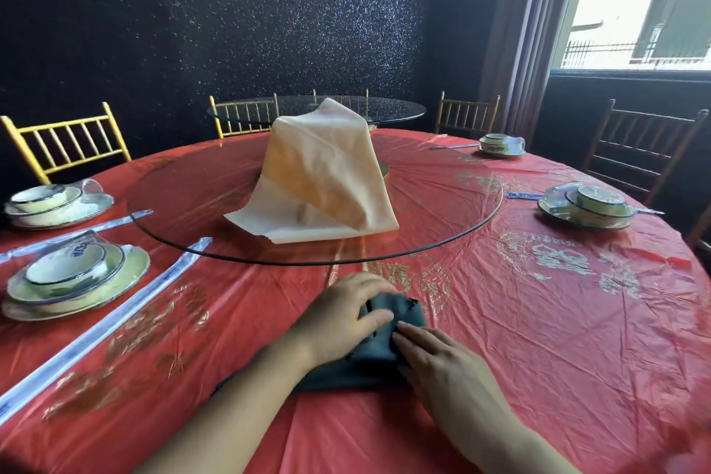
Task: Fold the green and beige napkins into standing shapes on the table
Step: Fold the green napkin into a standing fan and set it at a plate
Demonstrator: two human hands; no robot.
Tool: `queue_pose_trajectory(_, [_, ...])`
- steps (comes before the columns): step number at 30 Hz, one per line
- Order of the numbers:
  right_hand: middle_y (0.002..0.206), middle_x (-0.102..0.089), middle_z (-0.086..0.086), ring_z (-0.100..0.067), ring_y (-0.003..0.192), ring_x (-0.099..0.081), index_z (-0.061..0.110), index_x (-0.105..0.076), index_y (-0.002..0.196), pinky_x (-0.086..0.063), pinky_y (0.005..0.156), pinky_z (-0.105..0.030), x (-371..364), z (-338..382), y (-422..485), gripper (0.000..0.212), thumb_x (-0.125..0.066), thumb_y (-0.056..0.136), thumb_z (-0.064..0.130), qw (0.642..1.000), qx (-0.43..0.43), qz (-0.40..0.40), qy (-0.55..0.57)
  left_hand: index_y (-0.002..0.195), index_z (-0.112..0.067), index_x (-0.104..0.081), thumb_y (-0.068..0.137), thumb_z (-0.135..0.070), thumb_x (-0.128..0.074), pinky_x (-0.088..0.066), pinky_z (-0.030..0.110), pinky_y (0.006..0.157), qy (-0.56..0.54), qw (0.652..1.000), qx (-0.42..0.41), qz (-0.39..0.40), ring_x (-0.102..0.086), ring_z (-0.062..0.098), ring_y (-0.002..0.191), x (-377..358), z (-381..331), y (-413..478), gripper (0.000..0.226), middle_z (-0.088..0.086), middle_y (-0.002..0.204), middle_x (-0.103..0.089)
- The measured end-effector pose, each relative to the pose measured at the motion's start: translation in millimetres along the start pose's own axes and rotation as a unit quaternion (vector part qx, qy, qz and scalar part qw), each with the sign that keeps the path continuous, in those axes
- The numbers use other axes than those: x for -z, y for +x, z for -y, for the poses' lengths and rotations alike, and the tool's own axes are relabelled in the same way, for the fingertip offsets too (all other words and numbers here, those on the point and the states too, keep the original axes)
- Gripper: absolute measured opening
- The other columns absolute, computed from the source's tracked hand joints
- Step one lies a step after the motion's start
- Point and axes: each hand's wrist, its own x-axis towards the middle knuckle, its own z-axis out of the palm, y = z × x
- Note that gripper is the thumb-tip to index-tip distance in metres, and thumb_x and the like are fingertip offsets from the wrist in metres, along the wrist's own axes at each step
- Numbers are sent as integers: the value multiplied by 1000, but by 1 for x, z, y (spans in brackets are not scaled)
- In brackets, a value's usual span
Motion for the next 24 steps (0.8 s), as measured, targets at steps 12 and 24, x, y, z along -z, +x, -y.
queue_pose_trajectory(12, [150, -28, 11, -2, 138, -23, 20, -39, 140, -5, 105, -2, 25, -28, 6, 114, 16, 62, 82, 993, -16, 91, 76, 104, -23, -68, 87, -33, -50, -38, 10, 87, 48, 993, -108, 17, -51, -2, 95, -10, 1, -58, 27, -12, 104, -63])
queue_pose_trajectory(24, [145, 27, 17, 8, 130, 30, 28, 25, 134, 24, 105, -13, 19, -44, 3, 91, 25, 58, 79, 977, 31, 211, 5, 105, -28, -65, 87, -35, -50, -36, 9, 92, -21, 997, -79, 14, -49, -5, 105, -10, 2, -63, 25, -15, 109, -59])
